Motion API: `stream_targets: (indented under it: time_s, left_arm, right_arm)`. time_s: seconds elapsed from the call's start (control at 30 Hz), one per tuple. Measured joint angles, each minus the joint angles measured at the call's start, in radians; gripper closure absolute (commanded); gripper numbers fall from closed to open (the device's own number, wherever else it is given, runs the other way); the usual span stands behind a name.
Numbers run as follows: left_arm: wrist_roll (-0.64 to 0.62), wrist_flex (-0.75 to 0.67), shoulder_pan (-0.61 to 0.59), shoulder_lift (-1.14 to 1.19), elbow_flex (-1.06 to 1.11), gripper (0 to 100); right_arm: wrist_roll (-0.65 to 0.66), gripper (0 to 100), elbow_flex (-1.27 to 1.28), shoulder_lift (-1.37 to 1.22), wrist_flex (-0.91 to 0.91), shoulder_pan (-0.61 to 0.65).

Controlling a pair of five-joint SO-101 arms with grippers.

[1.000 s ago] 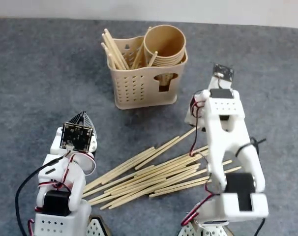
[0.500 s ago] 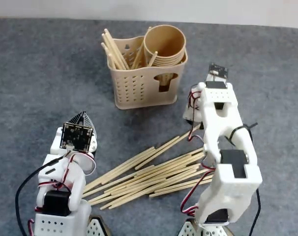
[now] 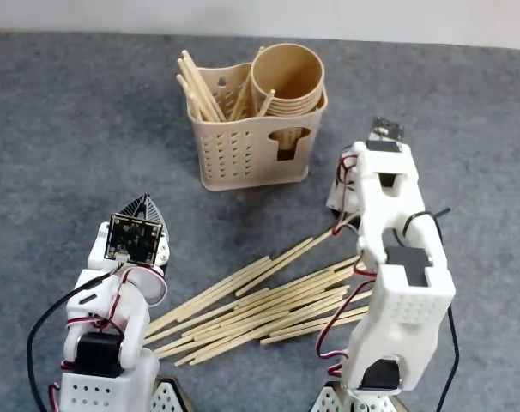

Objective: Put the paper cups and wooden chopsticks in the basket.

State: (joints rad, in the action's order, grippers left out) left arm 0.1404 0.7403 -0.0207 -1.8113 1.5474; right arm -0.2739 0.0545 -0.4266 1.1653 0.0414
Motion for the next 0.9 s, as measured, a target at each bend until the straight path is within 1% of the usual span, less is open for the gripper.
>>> stream_targets:
  time_s: [0.5, 0.73, 0.9]
  left_arm:
    - [0.0, 0.0, 0.0, 0.0, 0.0, 99]
    - [0.0, 0.0, 0.0, 0.0, 0.0, 99]
    - [0.0, 0.0, 0.0, 0.0, 0.0, 99]
  right_arm:
    - [-0.006, 99.3, -0.009, -0.003, 0.006, -0.003]
    - [-0.137, 99.3, -0.097, 0.034, 0.106, 0.0]
    - [-0.163, 99.3, -0.127, 0.114, 0.137, -0.002]
